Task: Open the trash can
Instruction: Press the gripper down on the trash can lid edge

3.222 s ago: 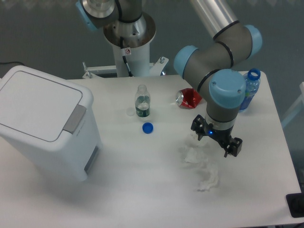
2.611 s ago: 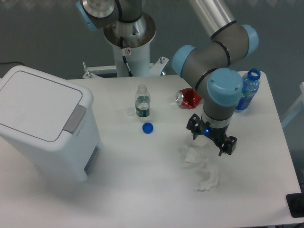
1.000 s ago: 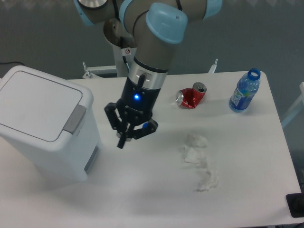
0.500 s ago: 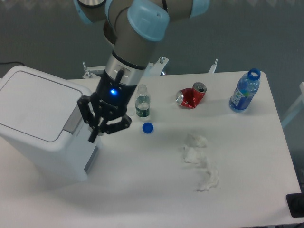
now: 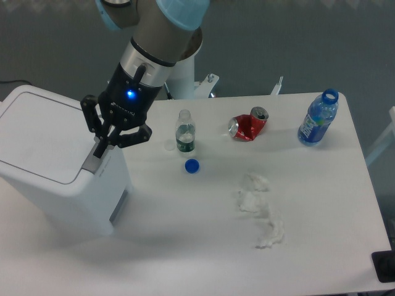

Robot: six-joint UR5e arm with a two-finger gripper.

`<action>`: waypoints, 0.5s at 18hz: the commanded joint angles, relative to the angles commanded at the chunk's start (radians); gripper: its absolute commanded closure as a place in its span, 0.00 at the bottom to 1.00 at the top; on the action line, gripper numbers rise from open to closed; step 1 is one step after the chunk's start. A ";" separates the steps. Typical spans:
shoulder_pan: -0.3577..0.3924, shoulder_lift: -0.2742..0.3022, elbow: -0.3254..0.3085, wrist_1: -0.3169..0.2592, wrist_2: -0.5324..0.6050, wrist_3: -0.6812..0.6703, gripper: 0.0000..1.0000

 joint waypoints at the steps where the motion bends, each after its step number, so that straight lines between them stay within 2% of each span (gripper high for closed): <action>1: 0.002 0.000 0.000 0.003 0.000 0.000 1.00; 9: -0.003 -0.012 -0.002 0.009 0.005 0.002 1.00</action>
